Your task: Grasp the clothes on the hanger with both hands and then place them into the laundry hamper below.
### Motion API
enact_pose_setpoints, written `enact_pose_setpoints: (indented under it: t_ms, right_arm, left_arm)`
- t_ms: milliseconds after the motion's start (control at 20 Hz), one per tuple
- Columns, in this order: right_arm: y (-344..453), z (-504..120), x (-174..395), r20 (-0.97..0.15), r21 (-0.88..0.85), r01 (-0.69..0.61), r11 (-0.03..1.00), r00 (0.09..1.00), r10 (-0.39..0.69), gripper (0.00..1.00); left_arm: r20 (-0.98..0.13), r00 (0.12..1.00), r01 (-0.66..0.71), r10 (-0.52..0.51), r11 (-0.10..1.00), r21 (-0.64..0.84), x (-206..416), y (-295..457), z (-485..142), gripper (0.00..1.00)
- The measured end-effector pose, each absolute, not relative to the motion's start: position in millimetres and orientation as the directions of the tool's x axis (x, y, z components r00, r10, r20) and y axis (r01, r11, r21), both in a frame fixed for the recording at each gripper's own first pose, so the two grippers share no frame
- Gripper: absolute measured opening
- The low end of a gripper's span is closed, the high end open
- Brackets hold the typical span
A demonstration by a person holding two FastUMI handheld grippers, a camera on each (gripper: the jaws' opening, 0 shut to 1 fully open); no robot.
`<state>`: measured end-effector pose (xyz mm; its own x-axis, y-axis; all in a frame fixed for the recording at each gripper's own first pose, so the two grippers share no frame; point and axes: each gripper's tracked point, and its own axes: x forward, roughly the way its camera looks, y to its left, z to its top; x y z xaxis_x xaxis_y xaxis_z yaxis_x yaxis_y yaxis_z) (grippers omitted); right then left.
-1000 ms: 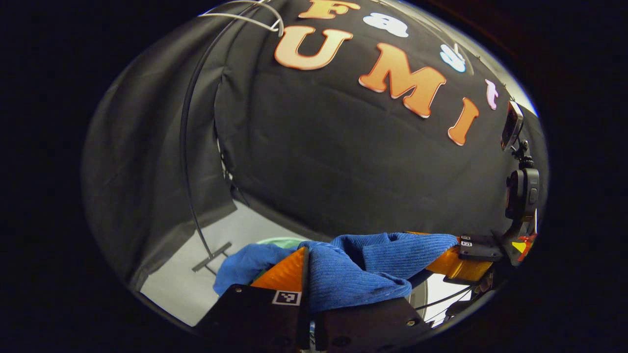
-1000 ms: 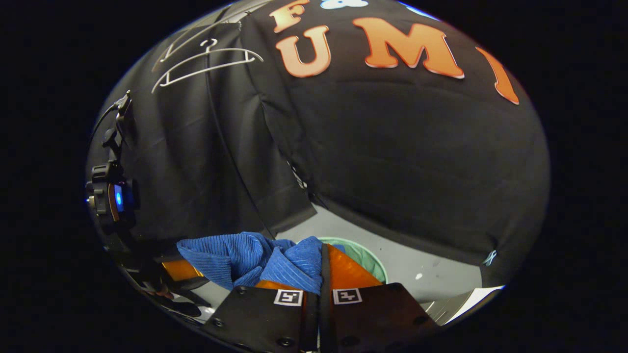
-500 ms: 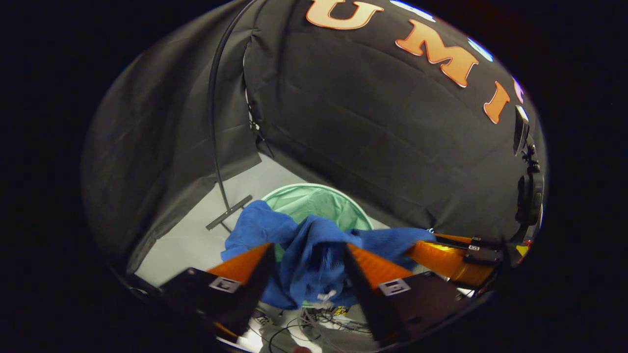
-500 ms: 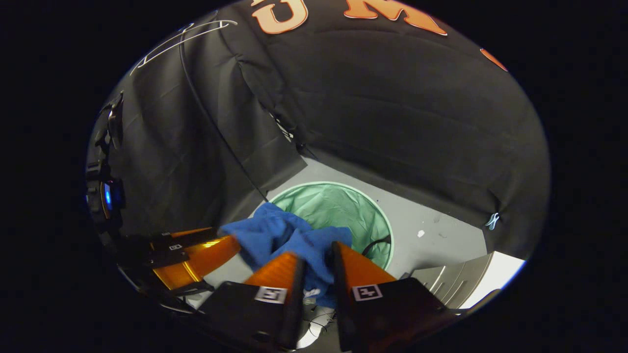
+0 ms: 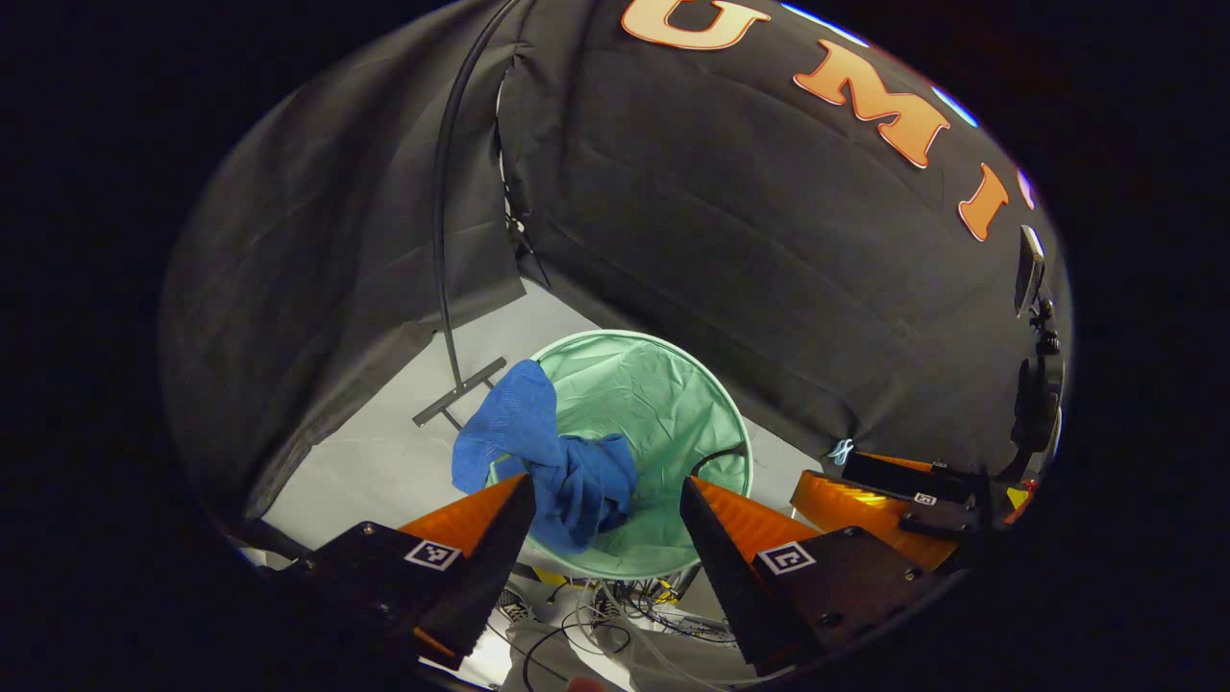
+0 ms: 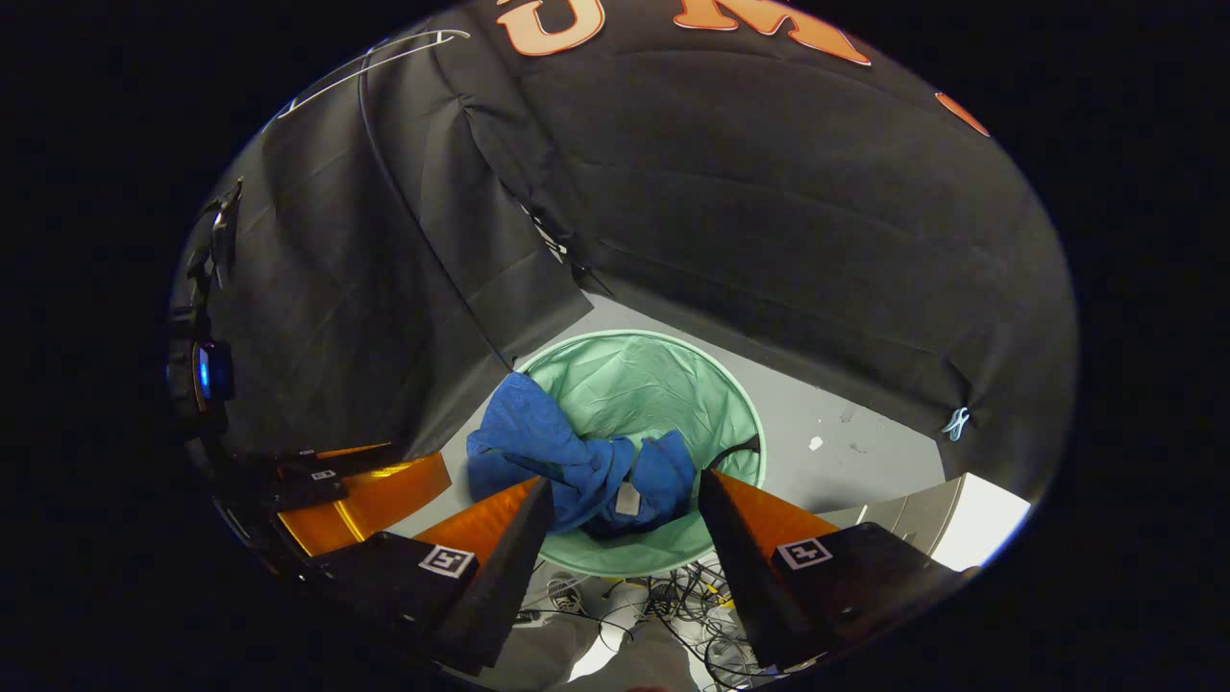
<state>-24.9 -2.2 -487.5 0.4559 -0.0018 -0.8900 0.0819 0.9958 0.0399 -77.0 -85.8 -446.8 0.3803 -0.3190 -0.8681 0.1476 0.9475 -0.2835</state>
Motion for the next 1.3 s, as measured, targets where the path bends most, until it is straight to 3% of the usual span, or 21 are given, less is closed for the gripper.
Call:
enact_pose_setpoints:
  t_ms: [400,700,1250,1300]
  right_arm:
    - [-0.4,-421.8,-14.4,-0.826,0.046,0.084,0.995,0.563,-0.009,0.99]
    - [0.2,-322.1,8.2,-0.691,0.050,0.082,0.995,0.722,-0.025,0.98]
    - [-0.6,-90.0,45.5,-0.265,0.056,0.027,0.998,0.964,-0.011,0.98]
    - [-2.9,-70.5,48.4,-0.234,0.065,0.029,0.997,0.972,-0.013,0.89]
  left_arm:
    - [-0.812,0.484,0.164,-0.325,0.946,-0.281,-62.7,-86.8,-395.1,0.97]
    - [-0.689,0.649,0.196,-0.321,0.946,-0.257,-42.8,-79.9,-299.2,0.97]
    - [-0.333,0.922,0.123,-0.199,0.964,-0.235,12.3,-32.9,-103.0,0.95]
    - [-0.310,0.932,0.118,-0.187,0.966,-0.228,14.6,-27.5,-88.2,0.95]
